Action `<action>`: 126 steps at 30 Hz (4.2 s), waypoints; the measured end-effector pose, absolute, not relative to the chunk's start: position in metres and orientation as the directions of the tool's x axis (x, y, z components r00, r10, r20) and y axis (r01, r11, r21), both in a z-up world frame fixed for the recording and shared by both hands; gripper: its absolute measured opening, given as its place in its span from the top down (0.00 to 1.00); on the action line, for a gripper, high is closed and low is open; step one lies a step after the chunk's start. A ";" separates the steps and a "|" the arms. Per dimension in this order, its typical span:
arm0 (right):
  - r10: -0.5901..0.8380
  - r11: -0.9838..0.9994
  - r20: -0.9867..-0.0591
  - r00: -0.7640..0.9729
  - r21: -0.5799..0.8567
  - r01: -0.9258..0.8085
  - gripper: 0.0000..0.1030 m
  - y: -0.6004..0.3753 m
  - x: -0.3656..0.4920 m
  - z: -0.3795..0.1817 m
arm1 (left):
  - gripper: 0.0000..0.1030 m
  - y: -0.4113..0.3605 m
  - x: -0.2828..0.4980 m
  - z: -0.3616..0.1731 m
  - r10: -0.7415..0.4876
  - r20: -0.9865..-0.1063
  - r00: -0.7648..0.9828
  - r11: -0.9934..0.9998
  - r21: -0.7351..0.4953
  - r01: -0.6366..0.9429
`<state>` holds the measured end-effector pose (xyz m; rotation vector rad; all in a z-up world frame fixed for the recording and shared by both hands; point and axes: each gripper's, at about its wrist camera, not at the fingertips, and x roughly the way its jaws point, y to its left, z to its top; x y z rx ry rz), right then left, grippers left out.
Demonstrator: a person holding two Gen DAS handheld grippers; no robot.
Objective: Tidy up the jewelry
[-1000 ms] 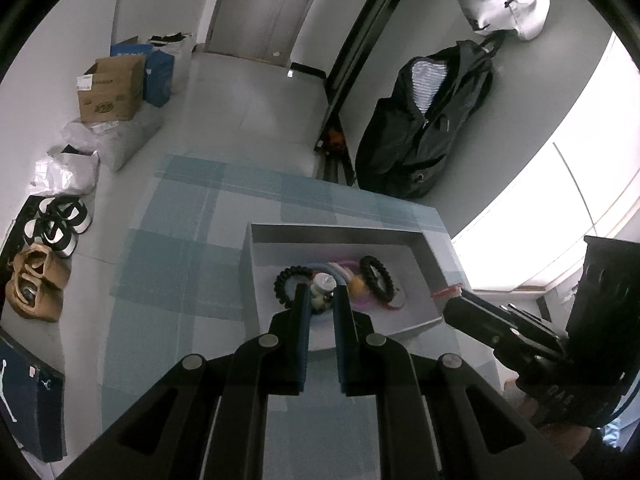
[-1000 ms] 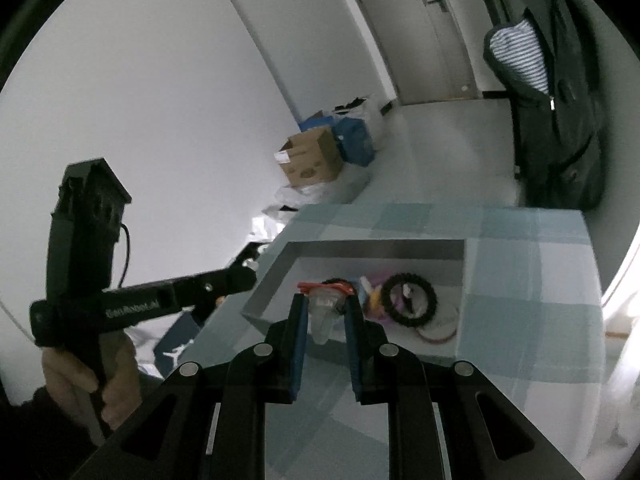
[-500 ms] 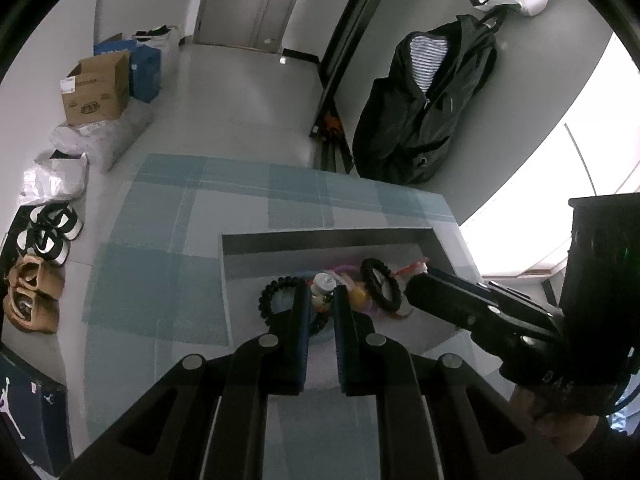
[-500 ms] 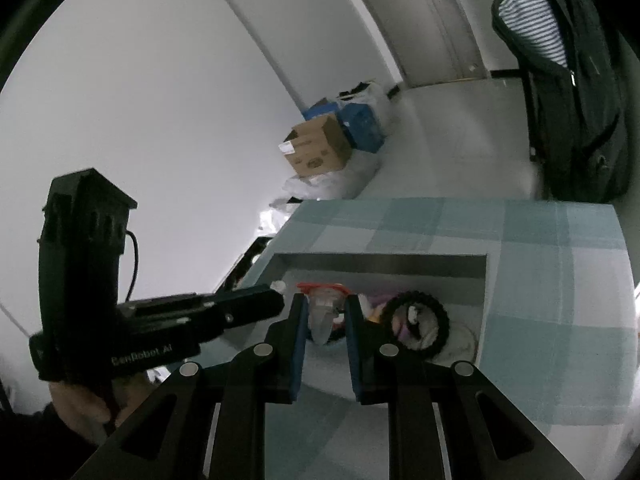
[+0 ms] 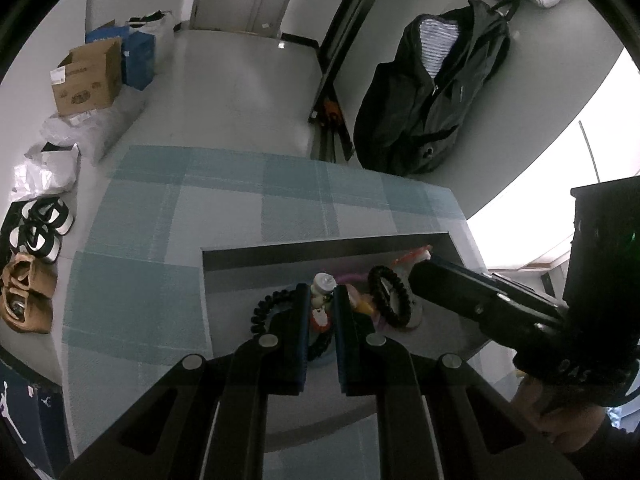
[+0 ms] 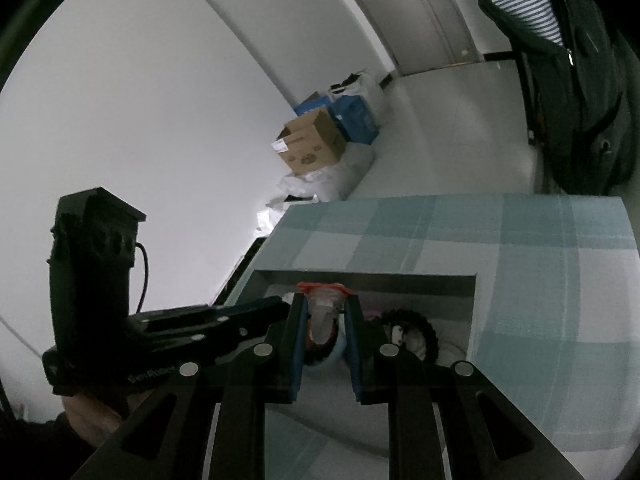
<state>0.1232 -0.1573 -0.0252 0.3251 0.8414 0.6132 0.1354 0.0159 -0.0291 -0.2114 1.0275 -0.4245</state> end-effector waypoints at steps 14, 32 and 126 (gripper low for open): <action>0.606 0.794 -0.611 0.509 0.503 -0.342 0.81 -0.161 0.128 -0.029 | 0.93 0.017 0.137 -0.028 -0.487 -0.752 0.445 0.874 -0.418 0.250; 0.582 0.810 -0.590 0.560 0.482 -0.334 0.56 -0.170 0.117 -0.021 | 0.56 0.023 0.128 -0.022 -0.434 -0.752 0.496 0.900 -0.386 0.201; 0.401 0.915 -0.560 0.725 0.275 -0.294 0.00 -0.182 0.011 -0.002 | 0.20 0.016 0.030 0.006 -0.096 -0.651 0.753 0.995 -0.066 0.070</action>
